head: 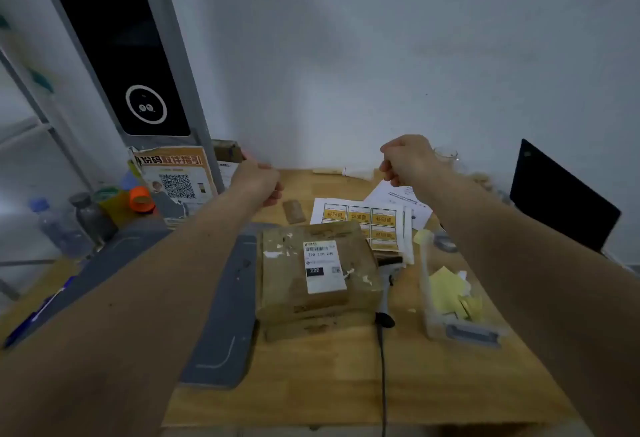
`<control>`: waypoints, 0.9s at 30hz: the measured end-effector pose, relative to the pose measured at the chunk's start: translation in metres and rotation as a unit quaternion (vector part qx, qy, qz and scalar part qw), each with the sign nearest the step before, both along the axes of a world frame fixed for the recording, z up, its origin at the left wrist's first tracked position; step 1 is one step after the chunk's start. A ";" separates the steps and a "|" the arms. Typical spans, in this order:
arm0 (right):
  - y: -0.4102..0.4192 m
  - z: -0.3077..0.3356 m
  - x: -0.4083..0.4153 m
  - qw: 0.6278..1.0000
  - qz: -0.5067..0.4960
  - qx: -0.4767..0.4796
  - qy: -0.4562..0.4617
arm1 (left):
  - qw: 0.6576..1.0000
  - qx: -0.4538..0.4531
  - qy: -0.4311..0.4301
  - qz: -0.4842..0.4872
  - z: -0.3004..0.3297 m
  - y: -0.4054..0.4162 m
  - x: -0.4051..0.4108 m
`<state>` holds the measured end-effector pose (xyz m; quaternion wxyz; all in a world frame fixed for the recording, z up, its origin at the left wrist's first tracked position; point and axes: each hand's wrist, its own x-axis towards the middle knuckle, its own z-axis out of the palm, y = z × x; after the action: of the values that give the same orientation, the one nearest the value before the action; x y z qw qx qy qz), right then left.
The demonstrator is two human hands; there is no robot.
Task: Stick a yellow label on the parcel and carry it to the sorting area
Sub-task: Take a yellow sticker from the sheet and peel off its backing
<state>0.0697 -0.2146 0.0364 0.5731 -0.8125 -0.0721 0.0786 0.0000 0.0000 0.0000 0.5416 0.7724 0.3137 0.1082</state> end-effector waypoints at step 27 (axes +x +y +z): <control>0.128 -0.156 0.149 0.975 0.089 -0.088 0.183 | 0.986 -0.097 0.134 0.027 -0.117 0.091 0.133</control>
<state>0.2190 -0.0865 -0.1199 0.4939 -0.8218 -0.0311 0.2825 0.1331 0.0915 -0.1165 0.5641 0.7149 0.4129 -0.0126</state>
